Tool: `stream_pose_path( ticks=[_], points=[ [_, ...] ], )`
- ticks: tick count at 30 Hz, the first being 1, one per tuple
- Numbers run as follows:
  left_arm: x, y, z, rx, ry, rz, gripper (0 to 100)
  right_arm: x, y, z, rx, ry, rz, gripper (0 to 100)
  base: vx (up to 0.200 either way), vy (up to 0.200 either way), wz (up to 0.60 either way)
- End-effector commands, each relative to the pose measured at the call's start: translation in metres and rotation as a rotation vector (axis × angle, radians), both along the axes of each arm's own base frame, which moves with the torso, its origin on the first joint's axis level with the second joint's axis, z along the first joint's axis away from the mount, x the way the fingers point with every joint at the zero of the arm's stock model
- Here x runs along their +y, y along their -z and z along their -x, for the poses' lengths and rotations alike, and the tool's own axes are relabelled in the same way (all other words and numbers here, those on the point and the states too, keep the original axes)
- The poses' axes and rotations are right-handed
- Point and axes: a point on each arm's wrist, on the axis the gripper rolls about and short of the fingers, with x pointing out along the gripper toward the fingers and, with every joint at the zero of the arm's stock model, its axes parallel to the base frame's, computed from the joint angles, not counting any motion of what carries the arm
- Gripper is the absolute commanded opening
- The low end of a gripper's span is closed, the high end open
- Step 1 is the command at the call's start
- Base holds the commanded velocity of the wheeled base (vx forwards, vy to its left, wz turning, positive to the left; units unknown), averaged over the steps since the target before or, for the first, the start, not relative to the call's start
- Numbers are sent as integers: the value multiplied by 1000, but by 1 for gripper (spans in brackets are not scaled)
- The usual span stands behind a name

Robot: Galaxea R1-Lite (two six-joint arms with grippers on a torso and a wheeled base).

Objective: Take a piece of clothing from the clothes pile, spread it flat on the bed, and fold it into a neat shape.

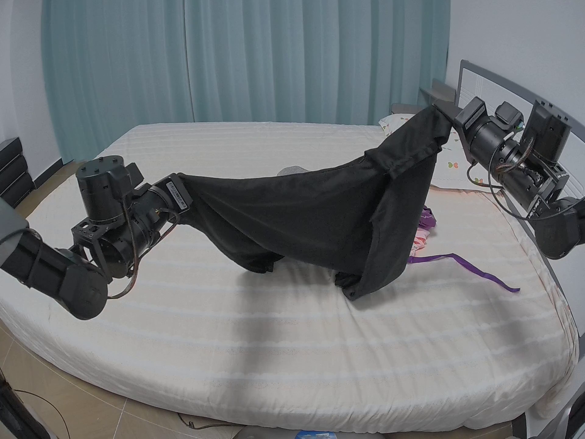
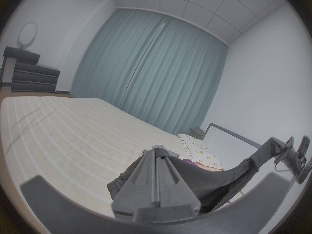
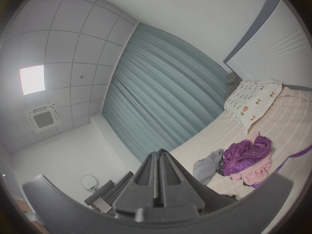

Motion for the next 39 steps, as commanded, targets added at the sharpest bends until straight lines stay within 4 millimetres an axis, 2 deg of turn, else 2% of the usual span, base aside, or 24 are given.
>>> stream_pose_path(
  ticks=[1,5,11,14,19,23,30,39],
  points=[
    [13,12,31,84,-20,68,0,11,74,4,235,-22,79,0,0,0,0],
    [7,40,39,190,4,55,0,16,108,15,350,-34,121,0,0,0,0],
    [-11,65,49,309,64,154,0,17,130,10,400,-22,132,0,0,0,0],
    [-14,79,59,381,97,179,0,15,143,12,436,8,121,0,0,0,0],
    [-12,83,62,405,120,190,0,16,159,10,475,16,120,0,0,0,0],
    [-11,84,65,414,118,188,0,15,156,13,472,16,107,0,0,0,0],
    [-6,81,75,412,117,188,0,13,137,28,437,3,76,0,0,0,0],
    [-6,83,78,423,117,188,0,17,138,33,437,-13,82,0,0,0,0]
  ],
)
